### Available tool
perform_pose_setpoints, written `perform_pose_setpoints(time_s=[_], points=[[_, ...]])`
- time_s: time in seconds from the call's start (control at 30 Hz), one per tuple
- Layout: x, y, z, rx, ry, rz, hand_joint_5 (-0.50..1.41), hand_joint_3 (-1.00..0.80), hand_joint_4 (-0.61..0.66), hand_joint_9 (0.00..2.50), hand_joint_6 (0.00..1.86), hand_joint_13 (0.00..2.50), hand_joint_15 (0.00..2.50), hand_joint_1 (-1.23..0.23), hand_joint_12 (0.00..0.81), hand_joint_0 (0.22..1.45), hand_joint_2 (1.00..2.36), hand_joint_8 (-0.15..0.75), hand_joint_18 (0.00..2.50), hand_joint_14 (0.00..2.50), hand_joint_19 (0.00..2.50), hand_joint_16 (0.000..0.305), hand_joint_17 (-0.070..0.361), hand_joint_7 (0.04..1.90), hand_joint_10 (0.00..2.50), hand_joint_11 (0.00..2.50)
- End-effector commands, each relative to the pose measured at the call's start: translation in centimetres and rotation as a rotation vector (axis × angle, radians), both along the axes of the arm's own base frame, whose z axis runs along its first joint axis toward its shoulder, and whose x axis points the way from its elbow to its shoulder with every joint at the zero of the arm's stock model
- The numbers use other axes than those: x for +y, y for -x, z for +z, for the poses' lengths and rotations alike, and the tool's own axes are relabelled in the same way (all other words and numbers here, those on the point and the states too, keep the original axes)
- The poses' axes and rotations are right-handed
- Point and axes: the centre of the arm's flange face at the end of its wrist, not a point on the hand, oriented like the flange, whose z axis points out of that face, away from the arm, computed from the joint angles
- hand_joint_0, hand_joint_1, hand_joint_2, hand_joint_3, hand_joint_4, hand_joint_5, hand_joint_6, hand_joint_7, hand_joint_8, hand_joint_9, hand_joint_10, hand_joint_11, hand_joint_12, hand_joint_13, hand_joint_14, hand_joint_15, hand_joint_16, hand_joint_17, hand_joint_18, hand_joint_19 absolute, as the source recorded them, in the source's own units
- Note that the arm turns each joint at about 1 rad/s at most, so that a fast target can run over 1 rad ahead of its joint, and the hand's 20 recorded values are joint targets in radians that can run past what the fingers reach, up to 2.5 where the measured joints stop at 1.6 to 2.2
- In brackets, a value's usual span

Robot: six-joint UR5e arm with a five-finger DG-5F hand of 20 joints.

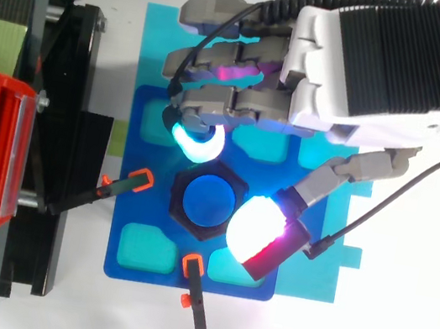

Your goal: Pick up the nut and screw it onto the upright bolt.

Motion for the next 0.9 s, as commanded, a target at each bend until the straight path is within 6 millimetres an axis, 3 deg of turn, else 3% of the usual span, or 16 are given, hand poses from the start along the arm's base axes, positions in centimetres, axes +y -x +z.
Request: perform_pose_setpoints(time_s=[0.0, 0.87], points=[[-0.04, 0.02, -0.02, 0.000, 0.000, 0.000, 0.04, -0.50, 0.09, 1.07, 0.56, 0.55, 0.00, -0.29, 0.248, 0.51, 1.00, 0.263, 0.22, 0.00, 0.00, 0.026, 0.058, 1.37, 0.00, 0.01], [-0.15, 0.15, -0.15, 0.012, 0.002, -0.002, 0.05, -0.50, 0.07, 1.16, 0.54, 0.61, 0.00, -0.33, 0.231, 0.52, 1.00, 0.252, 0.29, 0.00, 0.00, 0.022, 0.051, 1.41, 0.00, 0.02]])
